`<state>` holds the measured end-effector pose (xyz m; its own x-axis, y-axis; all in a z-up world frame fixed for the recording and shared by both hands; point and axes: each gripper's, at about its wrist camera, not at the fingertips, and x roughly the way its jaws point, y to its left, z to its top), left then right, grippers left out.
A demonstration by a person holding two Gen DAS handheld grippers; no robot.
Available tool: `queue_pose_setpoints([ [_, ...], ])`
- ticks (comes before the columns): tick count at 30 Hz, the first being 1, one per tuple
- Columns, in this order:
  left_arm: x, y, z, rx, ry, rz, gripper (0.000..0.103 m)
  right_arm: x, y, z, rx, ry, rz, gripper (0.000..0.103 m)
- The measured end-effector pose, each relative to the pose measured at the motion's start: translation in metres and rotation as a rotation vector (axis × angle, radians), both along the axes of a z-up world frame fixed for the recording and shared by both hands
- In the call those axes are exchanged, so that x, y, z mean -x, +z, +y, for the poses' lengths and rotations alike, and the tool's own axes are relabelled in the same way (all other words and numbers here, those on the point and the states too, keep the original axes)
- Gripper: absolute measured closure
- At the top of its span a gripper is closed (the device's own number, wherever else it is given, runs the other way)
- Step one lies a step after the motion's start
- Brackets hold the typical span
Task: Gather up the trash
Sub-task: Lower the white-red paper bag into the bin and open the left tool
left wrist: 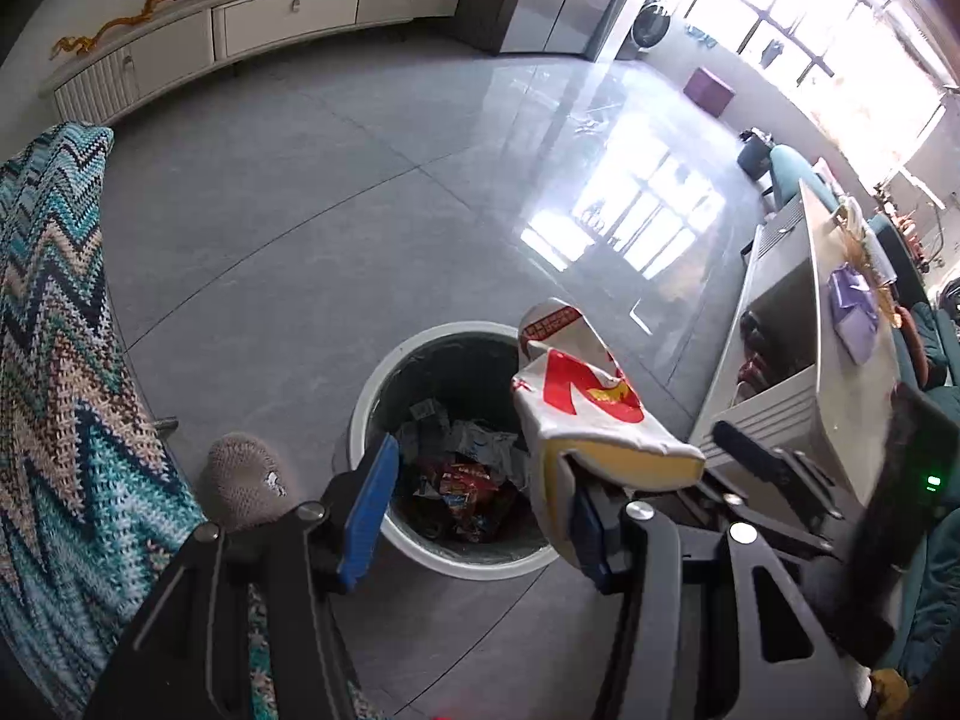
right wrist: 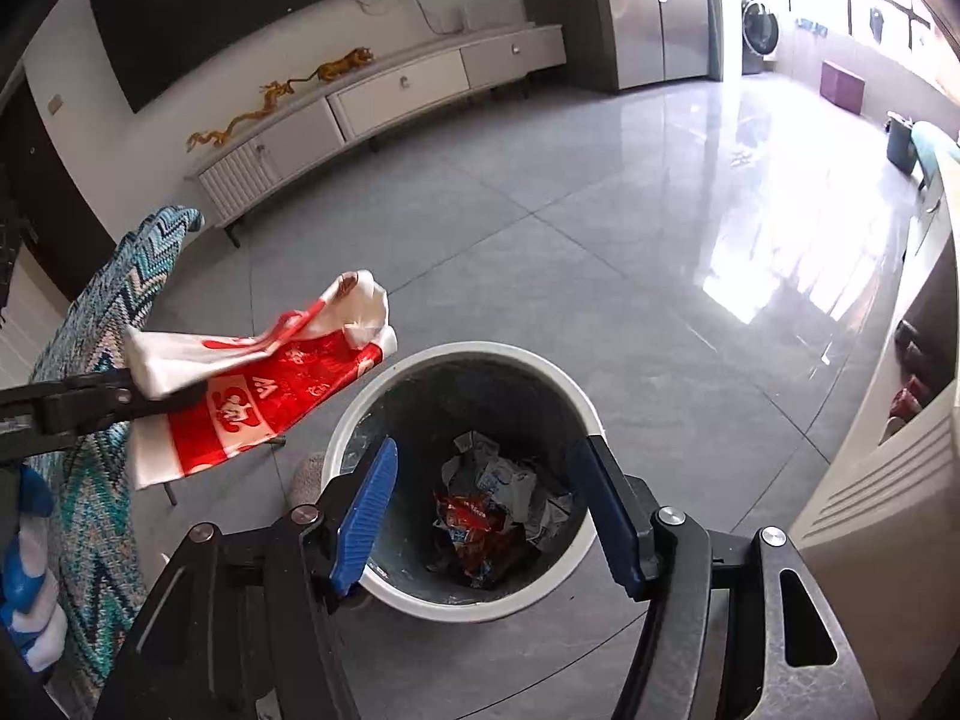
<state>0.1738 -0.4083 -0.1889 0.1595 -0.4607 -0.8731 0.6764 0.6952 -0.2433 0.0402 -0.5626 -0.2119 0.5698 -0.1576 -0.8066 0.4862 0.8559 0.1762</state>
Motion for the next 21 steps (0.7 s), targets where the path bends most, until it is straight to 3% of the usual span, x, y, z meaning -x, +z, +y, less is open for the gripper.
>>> queue_pose_setpoints([
  [3, 0.004, 0.001, -0.003, -0.004, -0.023, 0.02, 0.051, 0.009, 0.007, -0.002, 0.009, -0.021, -0.008, 0.04],
  [6, 0.001, 0.0, -0.001, -0.011, -0.013, 0.047, 0.04, 0.015, 0.009, -0.005, 0.007, -0.037, -0.008, 0.04],
  [15, -0.013, -0.006, 0.002, -0.005, 0.049, 0.145, 0.037, 0.016, 0.001, -0.008, -0.017, -0.045, -0.01, 0.04],
  [21, -0.019, -0.019, -0.001, -0.044, 0.113, 0.205, 0.037, 0.02, 0.007, -0.006, -0.043, -0.029, -0.048, 0.04],
])
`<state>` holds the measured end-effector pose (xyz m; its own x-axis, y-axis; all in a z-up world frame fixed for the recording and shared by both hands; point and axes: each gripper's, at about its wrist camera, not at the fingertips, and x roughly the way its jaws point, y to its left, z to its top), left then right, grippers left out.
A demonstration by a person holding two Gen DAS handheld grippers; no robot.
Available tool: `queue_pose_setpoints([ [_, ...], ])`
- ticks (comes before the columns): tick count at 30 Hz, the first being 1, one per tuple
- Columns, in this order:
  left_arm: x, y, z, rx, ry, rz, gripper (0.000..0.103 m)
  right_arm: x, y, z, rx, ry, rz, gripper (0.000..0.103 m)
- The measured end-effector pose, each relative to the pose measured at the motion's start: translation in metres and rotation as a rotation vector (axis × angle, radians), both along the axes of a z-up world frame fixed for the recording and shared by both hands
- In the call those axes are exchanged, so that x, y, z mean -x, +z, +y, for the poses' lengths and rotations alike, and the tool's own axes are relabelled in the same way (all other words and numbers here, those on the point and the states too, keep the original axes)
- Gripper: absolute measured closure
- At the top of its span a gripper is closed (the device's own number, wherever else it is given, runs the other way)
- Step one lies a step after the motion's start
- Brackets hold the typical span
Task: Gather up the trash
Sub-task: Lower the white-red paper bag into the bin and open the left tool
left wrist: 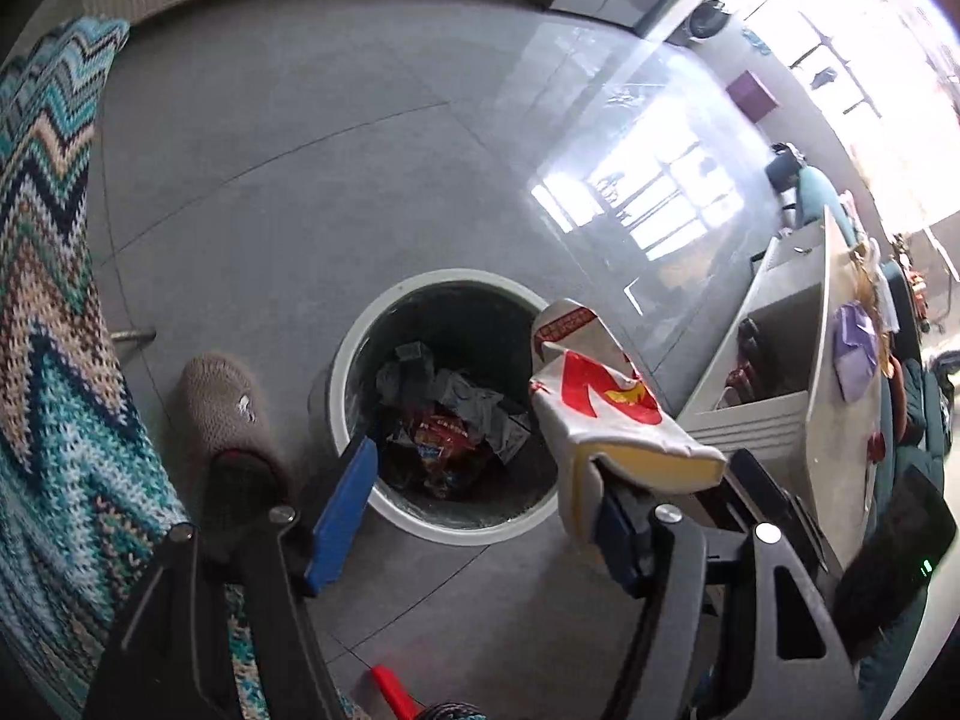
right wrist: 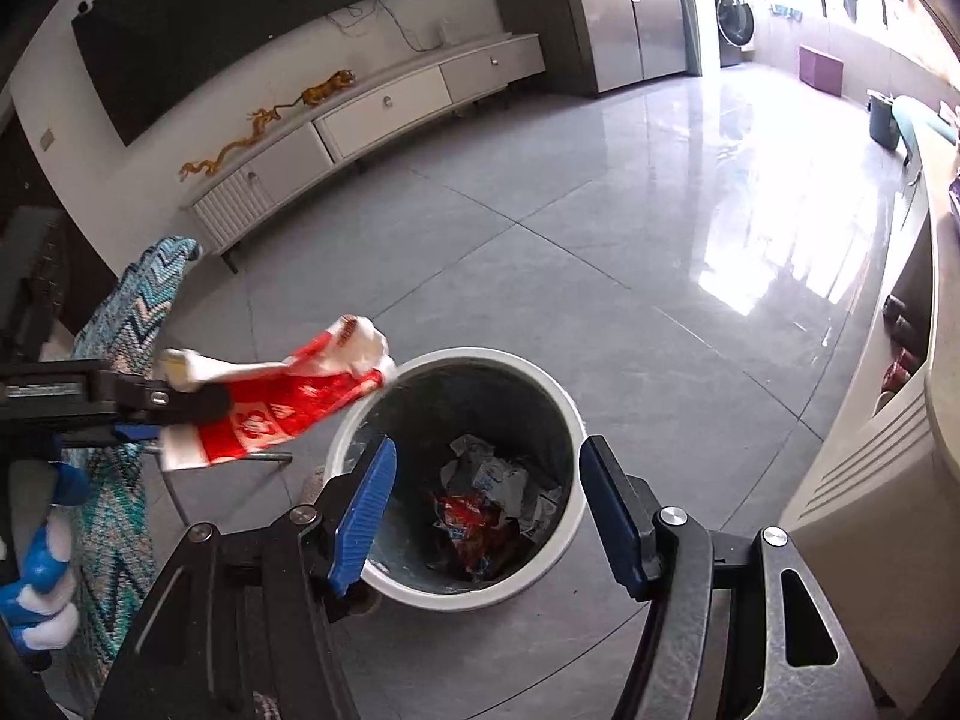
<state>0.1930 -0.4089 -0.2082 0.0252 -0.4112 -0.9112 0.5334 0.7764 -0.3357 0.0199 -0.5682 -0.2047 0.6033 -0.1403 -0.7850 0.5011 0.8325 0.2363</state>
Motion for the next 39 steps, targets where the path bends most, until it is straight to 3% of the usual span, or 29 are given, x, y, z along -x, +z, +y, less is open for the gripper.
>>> queue_pose_setpoints([
  [11, 0.002, -0.007, -0.004, -0.008, 0.034, 0.022, 0.037, -0.006, 0.023, 0.038, -0.064, 0.176, -0.11, 0.038],
  [15, 0.002, -0.008, -0.004, 0.002, 0.033, 0.033, 0.037, -0.012, 0.024, 0.049, -0.058, 0.215, -0.112, 0.038],
  [27, 0.0, -0.008, 0.004, 0.029, 0.01, 0.068, 0.037, -0.014, 0.015, 0.045, -0.07, 0.181, -0.094, 0.038],
  [39, -0.002, -0.012, -0.001, 0.103, -0.02, 0.167, 0.037, -0.011, -0.01, 0.033, -0.072, 0.126, -0.033, 0.038],
])
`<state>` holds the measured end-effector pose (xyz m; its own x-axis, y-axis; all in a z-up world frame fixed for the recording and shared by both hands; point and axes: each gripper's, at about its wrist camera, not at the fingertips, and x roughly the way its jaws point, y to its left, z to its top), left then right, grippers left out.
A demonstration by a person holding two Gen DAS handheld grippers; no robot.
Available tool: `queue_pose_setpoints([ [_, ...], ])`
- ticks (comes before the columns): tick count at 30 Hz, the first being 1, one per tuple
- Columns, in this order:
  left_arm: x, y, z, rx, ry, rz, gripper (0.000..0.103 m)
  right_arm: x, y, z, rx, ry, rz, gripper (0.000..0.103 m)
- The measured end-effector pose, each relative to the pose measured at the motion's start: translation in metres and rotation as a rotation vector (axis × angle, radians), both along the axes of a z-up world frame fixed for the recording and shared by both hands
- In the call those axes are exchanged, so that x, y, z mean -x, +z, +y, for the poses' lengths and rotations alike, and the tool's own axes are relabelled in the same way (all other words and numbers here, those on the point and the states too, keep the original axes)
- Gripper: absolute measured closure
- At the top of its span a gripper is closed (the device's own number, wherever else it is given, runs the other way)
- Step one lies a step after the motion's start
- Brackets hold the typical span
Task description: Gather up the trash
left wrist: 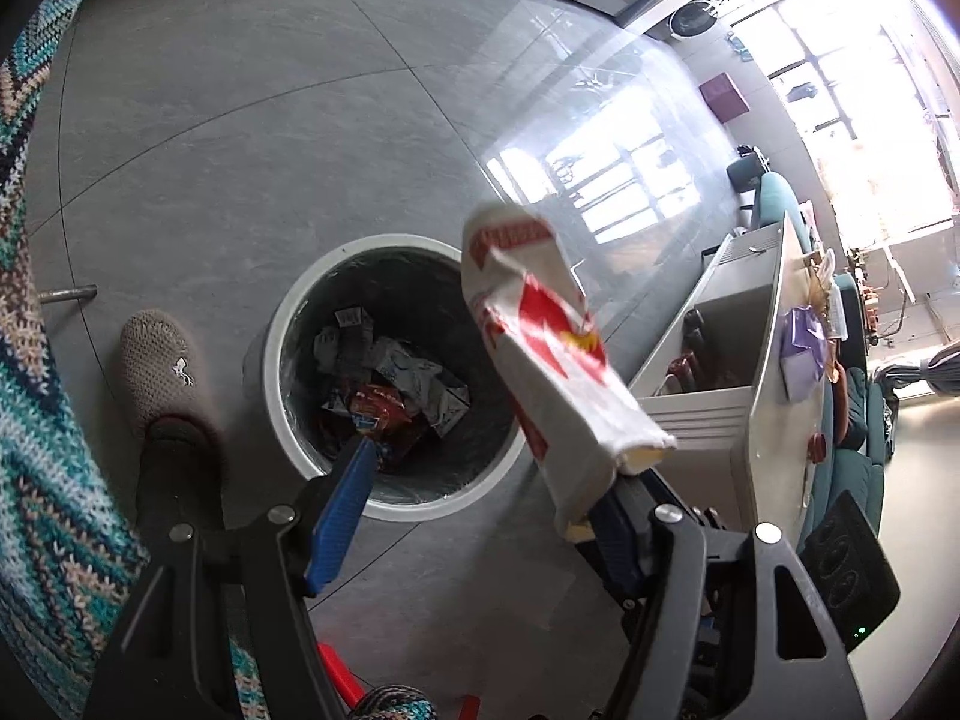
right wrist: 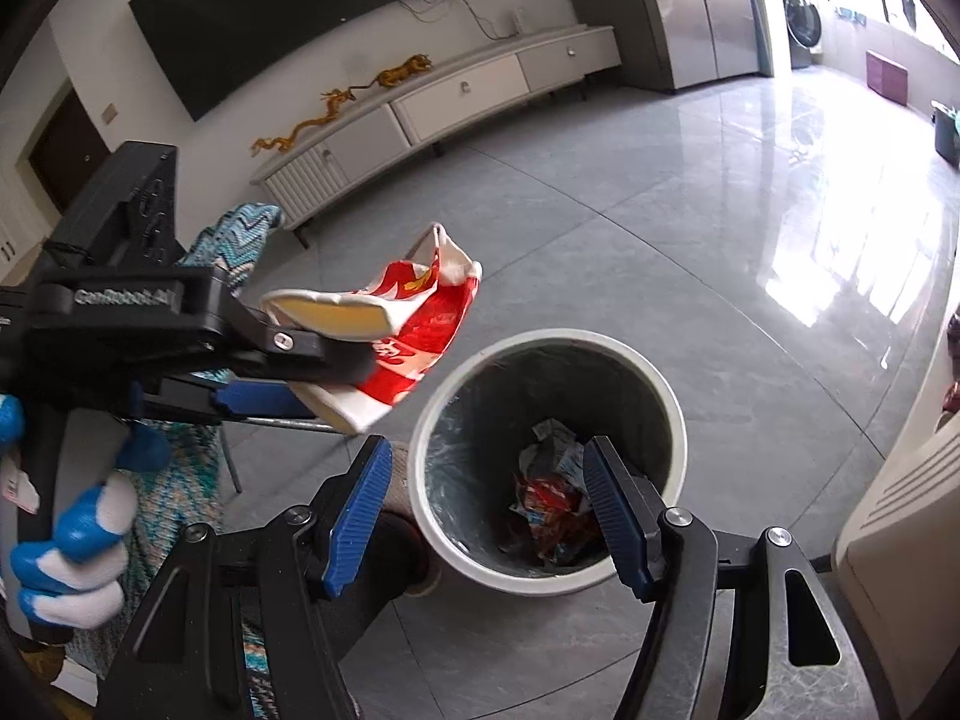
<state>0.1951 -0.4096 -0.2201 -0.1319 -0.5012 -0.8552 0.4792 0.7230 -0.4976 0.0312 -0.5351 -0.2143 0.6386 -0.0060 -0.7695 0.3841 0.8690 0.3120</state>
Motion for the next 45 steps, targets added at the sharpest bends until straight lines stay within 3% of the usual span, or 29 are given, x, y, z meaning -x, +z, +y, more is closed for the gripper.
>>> queue_pose_setpoints([
  [7, 0.001, -0.013, -0.003, -0.034, 0.019, 0.032, 0.037, 0.004, 0.0, 0.0, -0.016, 0.001, -0.013, 0.038],
  [20, 0.001, -0.02, -0.011, -0.073, 0.029, 0.015, 0.037, -0.001, -0.001, 0.003, -0.042, 0.029, -0.035, 0.038],
  [30, 0.0, -0.019, -0.012, -0.058, 0.027, 0.011, 0.037, -0.005, -0.009, 0.0, -0.052, 0.031, -0.014, 0.038],
  [33, 0.002, -0.01, -0.011, -0.061, 0.027, -0.042, 0.037, -0.004, -0.009, -0.002, -0.047, 0.018, -0.007, 0.038],
  [39, 0.01, 0.035, -0.003, -0.045, 0.03, -0.252, 0.037, 0.004, 0.001, -0.005, -0.004, -0.021, -0.005, 0.038],
  [45, 0.018, 0.09, 0.034, 0.007, 0.082, -0.474, 0.037, 0.015, 0.027, -0.002, 0.064, -0.069, -0.021, 0.035],
])
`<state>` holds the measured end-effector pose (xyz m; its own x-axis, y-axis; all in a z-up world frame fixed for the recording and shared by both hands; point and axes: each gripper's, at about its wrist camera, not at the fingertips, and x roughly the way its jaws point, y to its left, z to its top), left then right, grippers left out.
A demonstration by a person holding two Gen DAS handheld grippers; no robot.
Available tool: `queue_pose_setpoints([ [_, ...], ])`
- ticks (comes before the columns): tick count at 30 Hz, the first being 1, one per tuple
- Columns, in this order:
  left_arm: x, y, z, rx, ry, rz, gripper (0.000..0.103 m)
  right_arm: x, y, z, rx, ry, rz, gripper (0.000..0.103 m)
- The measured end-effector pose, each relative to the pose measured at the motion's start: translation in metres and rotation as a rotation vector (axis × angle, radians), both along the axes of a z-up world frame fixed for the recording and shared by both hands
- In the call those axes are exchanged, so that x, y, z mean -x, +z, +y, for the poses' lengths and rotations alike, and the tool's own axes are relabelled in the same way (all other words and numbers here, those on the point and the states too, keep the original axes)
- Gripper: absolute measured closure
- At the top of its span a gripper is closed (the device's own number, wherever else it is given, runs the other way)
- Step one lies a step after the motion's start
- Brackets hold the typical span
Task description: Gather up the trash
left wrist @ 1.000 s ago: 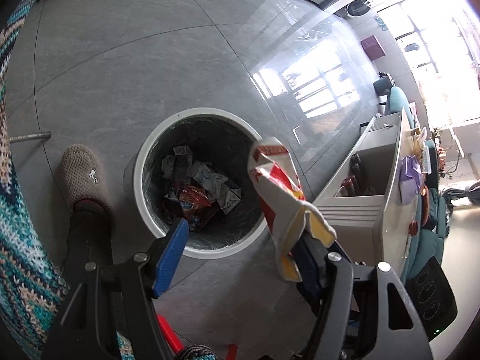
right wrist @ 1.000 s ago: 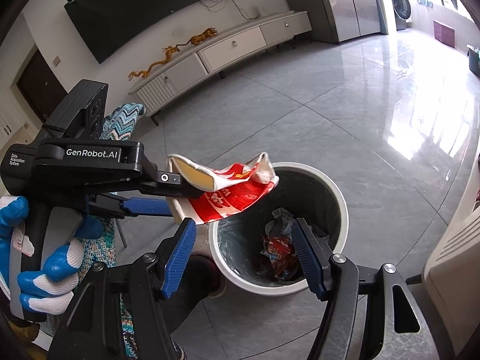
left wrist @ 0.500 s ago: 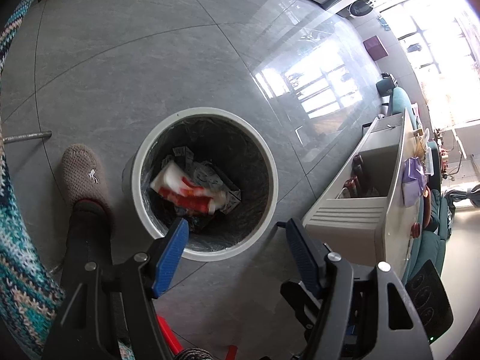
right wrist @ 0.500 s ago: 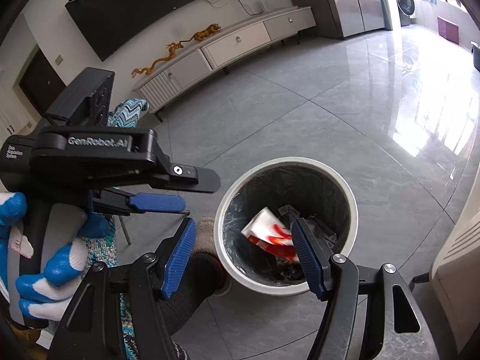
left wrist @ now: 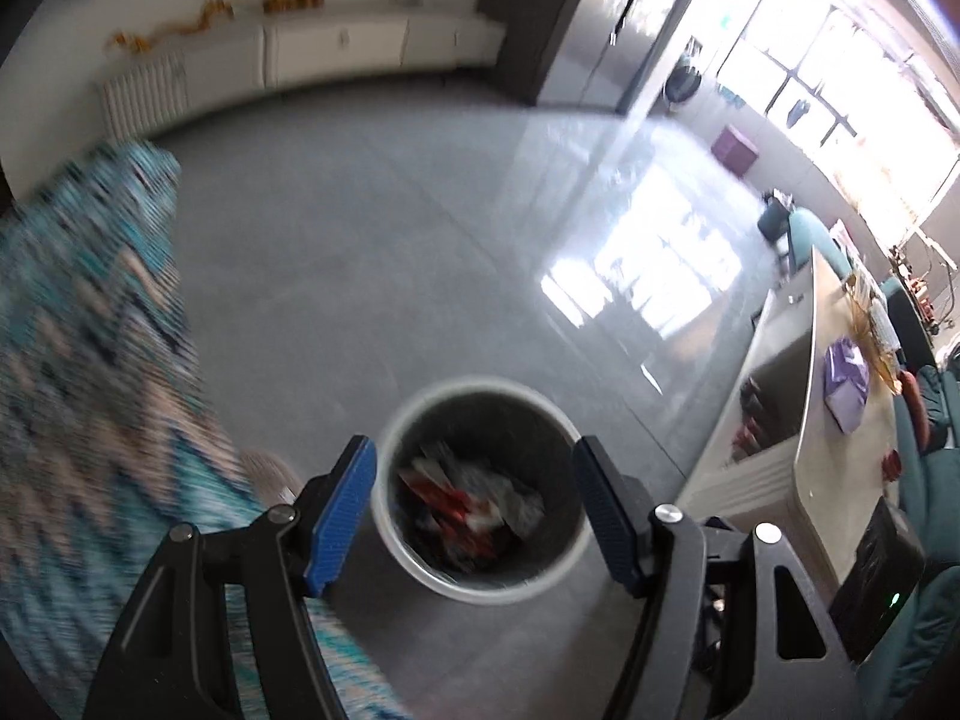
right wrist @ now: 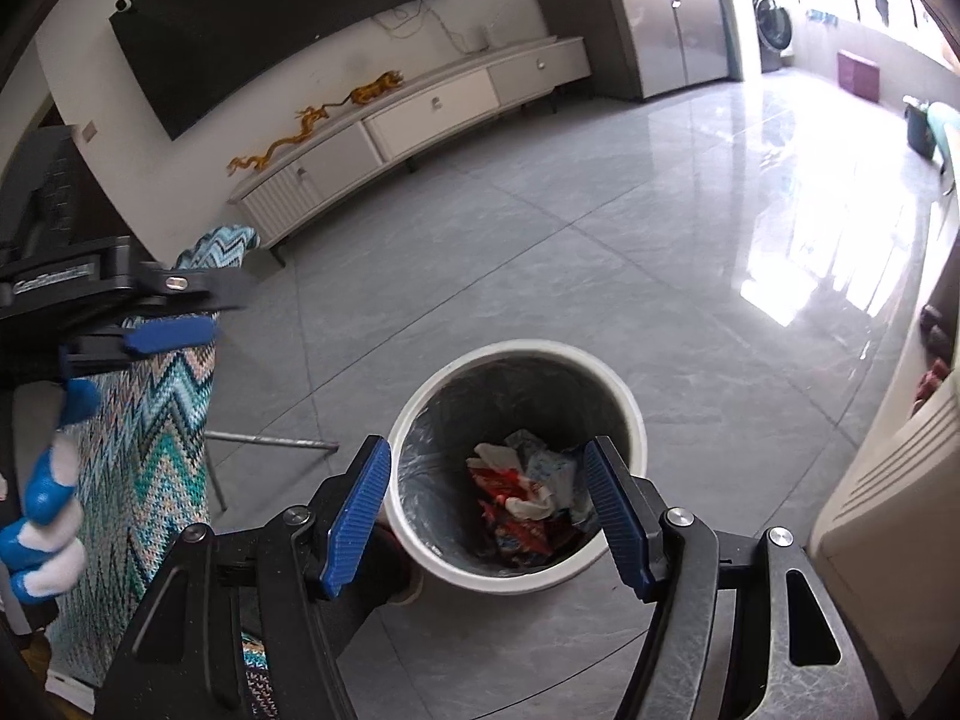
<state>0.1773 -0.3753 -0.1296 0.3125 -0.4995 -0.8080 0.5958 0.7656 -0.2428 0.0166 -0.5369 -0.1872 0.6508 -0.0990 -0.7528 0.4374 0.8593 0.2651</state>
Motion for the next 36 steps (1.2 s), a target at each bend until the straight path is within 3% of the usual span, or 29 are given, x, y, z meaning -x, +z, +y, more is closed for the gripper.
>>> queue_pose_setpoints([
  [11, 0.047, 0.098, 0.112, 0.065, 0.149, -0.448, 0.037, -0.004, 0.085, 0.056, 0.175, 0.041, -0.137, 0.012],
  [16, 0.067, 0.129, 0.18, 0.075, 0.252, -0.594, 0.014, -0.013, 0.123, 0.099, 0.24, 0.077, -0.209, 0.002],
  [19, 0.074, 0.142, 0.216, 0.085, 0.302, -0.637, 0.011, -0.019, 0.143, 0.131, 0.276, 0.106, -0.239, 0.001],
  [21, 0.078, 0.15, 0.246, 0.079, 0.353, -0.668, 0.001, -0.024, 0.158, 0.156, 0.304, 0.132, -0.258, 0.001],
  [26, 0.091, 0.157, 0.316, 0.067, 0.485, -0.744, 0.0, -0.031, 0.188, 0.208, 0.36, 0.192, -0.305, 0.0],
  [36, 0.097, 0.159, 0.429, 0.056, 0.724, -0.724, 0.0, -0.052, 0.222, 0.301, 0.421, 0.326, -0.387, 0.0],
])
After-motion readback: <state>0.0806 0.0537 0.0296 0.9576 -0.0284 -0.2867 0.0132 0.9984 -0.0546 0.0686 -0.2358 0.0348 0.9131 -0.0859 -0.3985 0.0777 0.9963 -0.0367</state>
